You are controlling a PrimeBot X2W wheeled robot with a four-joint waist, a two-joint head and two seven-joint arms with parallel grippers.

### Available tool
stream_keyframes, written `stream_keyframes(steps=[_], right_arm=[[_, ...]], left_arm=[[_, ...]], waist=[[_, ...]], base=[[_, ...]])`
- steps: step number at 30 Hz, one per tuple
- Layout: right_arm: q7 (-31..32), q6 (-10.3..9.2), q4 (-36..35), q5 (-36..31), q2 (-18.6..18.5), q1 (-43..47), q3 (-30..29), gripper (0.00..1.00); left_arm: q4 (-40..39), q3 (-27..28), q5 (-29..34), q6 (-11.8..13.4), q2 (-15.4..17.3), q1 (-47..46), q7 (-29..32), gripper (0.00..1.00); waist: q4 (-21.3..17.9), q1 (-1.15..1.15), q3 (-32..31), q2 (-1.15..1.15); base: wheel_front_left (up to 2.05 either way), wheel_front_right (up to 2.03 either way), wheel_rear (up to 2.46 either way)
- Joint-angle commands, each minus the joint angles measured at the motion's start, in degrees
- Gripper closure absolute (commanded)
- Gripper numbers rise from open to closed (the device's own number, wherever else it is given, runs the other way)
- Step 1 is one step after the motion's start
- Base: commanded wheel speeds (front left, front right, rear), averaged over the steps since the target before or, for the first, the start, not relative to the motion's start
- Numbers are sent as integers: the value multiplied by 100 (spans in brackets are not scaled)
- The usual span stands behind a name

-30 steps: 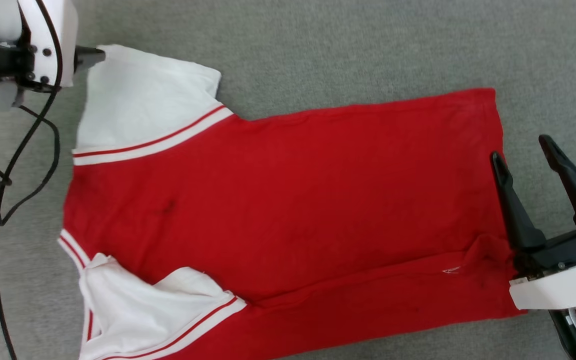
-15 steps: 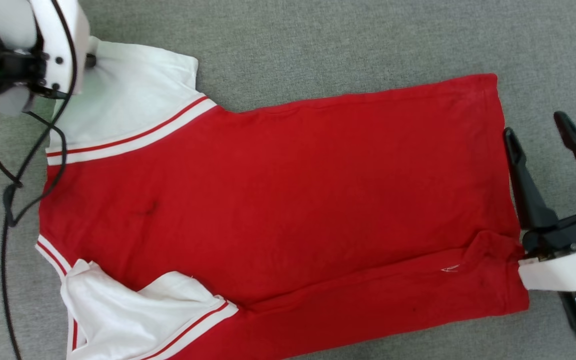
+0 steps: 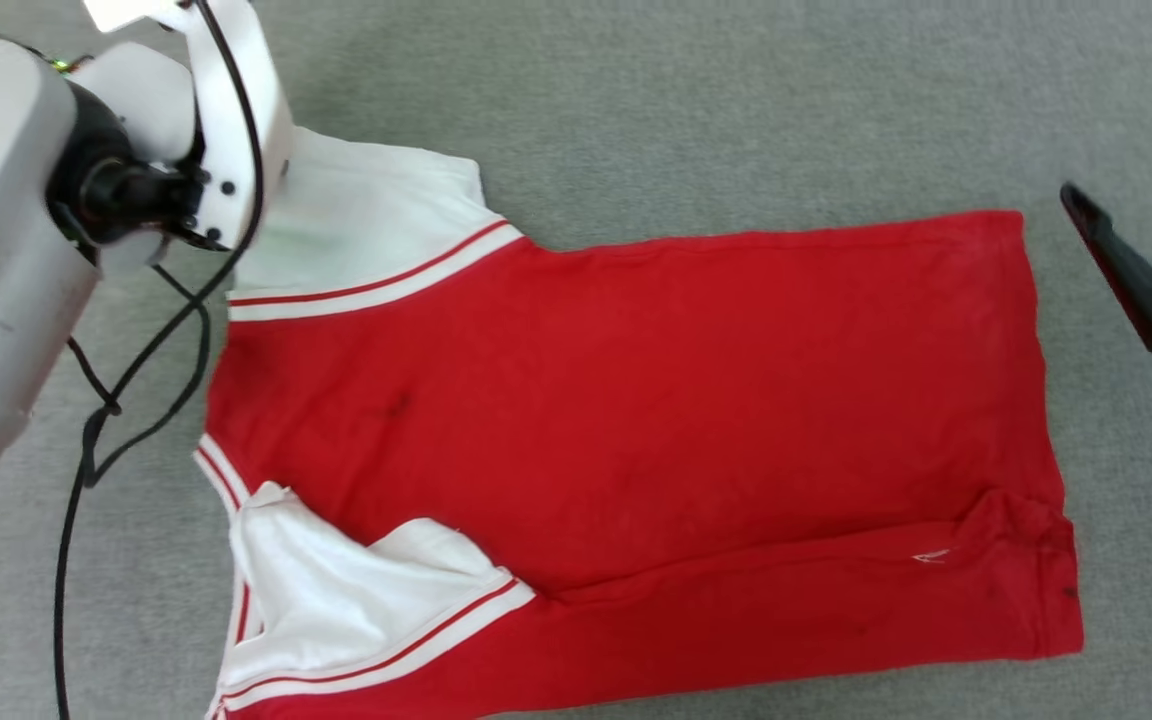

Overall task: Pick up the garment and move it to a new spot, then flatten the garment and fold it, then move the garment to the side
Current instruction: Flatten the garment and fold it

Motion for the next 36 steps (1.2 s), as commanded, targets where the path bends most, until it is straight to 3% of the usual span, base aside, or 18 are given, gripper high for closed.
stream_keyframes(steps=[1, 8, 14, 22, 29, 30, 31, 36], right_arm=[[247, -4, 90, 150, -132, -111, 126, 0], [2410, -3, 696, 1330, -976, -1152, 1141, 0], [3392, -3, 1260, 1758, -973, -1864, 1620, 0], [3427, -4, 2092, 1710, -628, -2210, 1806, 0], [3174, 6, 2447, 1906, -470, -1710, 2320, 0], [3075, 6, 2471, 1929, -465, -1688, 2340, 65], [3041, 6, 2515, 1993, -453, -1667, 2348, 100], [2498, 2, 2540, 2083, -510, -1814, 2243, 100]], left_arm=[[-49, -27, -24, -9, -39, 81, -33, 100], [-412, -125, -135, -28, -113, 40, -240, 100], [-639, -184, -150, -36, -130, -65, -354, 100], [-807, -265, -206, -39, -140, -179, -503, 100], [-886, -354, -300, -40, -89, -214, -633, 100], [-893, -377, -320, -40, -69, -202, -657, 100], [-894, -401, -339, -40, -44, -179, -675, 100], [-1029, -531, -475, -40, 110, -3, -872, 100]], waist=[[137, 0, -117, 0], [407, 0, -116, 0], [612, 0, 29, 0], [793, 0, 277, 0], [850, 0, 382, 0], [846, 0, 368, 0], [833, 0, 336, 0], [740, 0, 71, 0]], base=[[0, 0, 0], [0, 0, 0], [0, 0, 0], [0, 0, 0], [0, 0, 0], [0, 0, 0], [0, 0, 0], [0, 0, 0]])
